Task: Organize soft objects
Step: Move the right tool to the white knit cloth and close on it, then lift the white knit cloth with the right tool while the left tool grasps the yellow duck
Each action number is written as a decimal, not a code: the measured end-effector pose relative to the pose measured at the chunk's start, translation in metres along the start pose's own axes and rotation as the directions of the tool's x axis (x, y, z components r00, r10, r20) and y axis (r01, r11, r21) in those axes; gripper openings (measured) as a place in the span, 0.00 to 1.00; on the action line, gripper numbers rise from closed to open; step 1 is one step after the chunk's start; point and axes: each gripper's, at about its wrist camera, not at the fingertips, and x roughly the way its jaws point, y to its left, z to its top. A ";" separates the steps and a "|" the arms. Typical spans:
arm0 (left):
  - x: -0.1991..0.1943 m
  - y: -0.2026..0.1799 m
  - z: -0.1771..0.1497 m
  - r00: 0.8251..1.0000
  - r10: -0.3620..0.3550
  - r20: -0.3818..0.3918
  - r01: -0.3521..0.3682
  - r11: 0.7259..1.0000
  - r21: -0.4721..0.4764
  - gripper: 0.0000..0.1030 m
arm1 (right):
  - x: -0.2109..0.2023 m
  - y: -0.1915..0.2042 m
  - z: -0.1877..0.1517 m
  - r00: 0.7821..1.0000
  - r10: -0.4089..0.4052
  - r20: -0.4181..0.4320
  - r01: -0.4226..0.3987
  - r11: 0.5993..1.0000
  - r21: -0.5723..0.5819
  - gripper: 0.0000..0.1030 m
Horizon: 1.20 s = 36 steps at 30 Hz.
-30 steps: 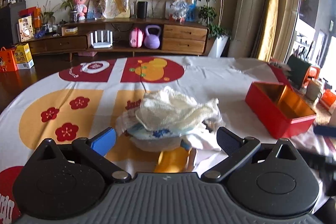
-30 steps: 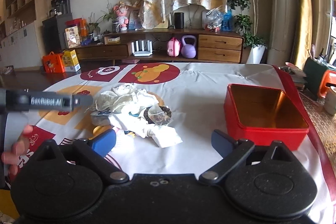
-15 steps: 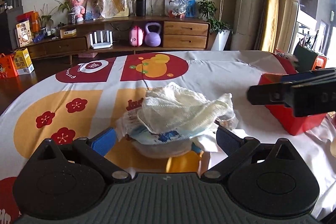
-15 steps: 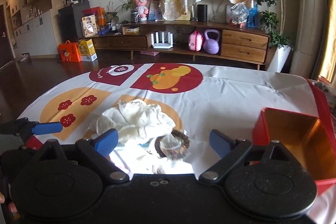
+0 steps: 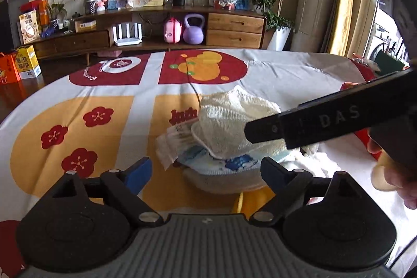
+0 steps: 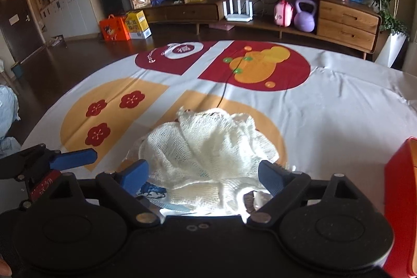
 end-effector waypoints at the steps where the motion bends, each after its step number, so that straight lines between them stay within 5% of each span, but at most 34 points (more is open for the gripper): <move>1: 0.000 0.001 -0.003 1.000 -0.010 -0.006 0.010 1.000 0.001 0.88 | 0.003 0.000 0.000 1.000 0.000 -0.007 0.000 1.000 0.001 0.88; 9: -0.001 0.000 -0.033 0.990 -0.106 -0.094 0.109 0.994 0.029 0.69 | 0.019 -0.001 -0.003 0.998 0.010 -0.054 -0.010 1.000 0.007 0.76; 16: 0.003 -0.017 -0.042 0.983 -0.149 -0.112 0.162 0.980 0.115 0.49 | 0.023 -0.003 -0.006 0.997 0.022 -0.074 -0.020 0.999 0.032 0.49; 23: 0.002 -0.021 -0.045 0.974 -0.193 -0.122 0.206 0.973 0.101 0.27 | 0.016 -0.006 -0.007 0.998 0.022 -0.059 -0.019 0.999 0.050 0.21; 36: -0.008 -0.021 -0.039 0.976 -0.183 -0.120 0.191 0.980 0.056 0.17 | -0.043 -0.017 -0.001 0.998 -0.006 0.065 0.001 0.996 0.085 0.12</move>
